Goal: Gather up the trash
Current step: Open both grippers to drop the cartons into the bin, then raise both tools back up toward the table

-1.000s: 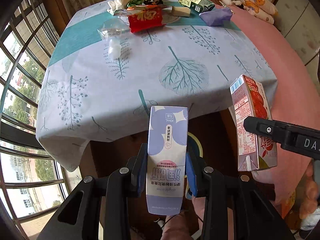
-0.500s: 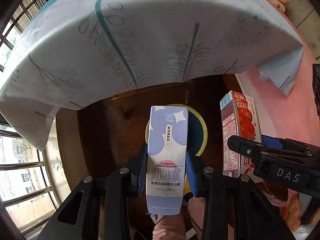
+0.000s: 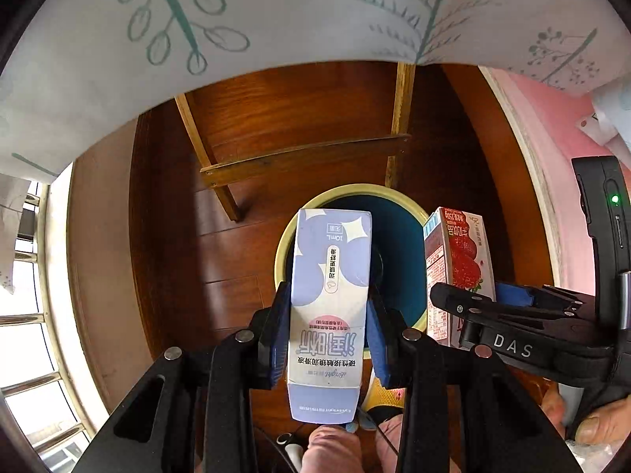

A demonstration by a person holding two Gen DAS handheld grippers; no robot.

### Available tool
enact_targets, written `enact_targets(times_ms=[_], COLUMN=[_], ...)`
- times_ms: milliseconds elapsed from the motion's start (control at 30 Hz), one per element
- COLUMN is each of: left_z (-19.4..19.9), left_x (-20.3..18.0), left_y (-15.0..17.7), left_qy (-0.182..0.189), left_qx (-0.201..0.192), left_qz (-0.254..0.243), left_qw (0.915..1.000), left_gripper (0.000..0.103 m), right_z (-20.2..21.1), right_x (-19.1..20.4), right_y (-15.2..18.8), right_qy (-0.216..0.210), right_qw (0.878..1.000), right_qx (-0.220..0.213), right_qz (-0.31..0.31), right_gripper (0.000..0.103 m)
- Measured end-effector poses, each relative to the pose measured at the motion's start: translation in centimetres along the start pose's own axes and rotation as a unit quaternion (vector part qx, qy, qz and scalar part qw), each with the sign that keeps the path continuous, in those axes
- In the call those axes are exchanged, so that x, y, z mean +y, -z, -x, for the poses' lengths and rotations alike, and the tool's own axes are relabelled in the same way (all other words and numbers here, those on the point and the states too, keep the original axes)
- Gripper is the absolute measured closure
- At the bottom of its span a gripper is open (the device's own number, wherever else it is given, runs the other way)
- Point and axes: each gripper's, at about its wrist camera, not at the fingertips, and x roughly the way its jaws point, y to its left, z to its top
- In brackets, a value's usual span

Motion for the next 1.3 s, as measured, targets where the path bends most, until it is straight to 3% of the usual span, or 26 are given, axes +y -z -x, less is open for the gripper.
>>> enact_targets(times_ms=[167, 200, 333, 433, 600, 867, 1067, 1300], left_z=[-2.4, -2.5, -3.0, -3.1, -2.4, 2.3, 9.0, 19.5], left_x=[0.3, 0.3, 1.1, 2.0, 2.7, 3.2, 3.4, 4.2], left_y=[-0.7, -0.8, -1.0, -1.1, -1.3, -1.7, -1.8, -2.5], left_qy=[0.0, 0.002, 0.006, 0.006, 0.002, -0.01, -0.02, -0.011], left_qx=[0.005, 0.007, 0.01, 0.011, -0.001, -0.02, -0.043, -0.075], left_qz=[0.007, 0.009, 0.018, 0.017, 0.021, 0.025, 0.012, 0.025], left_qw=[1.0, 0.9999, 0.9998, 0.9998, 0.9998, 0.9995, 0.9988, 0.9968], left_gripper=[0.066, 0.062, 0.029, 0.022, 0.019, 0.019, 0.019, 0.019], right_z=[-2.7, -3.0, -3.5, -3.5, -3.1, -0.6, 5.6, 15.9], right_x=[-0.9, -0.9, -0.4, 0.1, 0.6, 1.0, 3.2, 7.0], right_y=[-1.1, -1.3, -2.1, -2.4, -2.9, -3.7, -2.6, -1.3], right_qy=[0.004, 0.004, 0.01, 0.016, 0.021, 0.018, 0.02, 0.005], right_qw=[1.0, 1.0, 1.0, 1.0, 1.0, 1.0, 0.997, 0.99], right_qx=[0.014, 0.016, 0.015, 0.011, 0.003, -0.022, -0.059, -0.085], right_qz=[-0.007, -0.007, -0.004, -0.002, 0.0, 0.011, 0.049, 0.113], right_gripper=[0.046, 0.045, 0.031, 0.028, 0.027, 0.027, 0.027, 0.025])
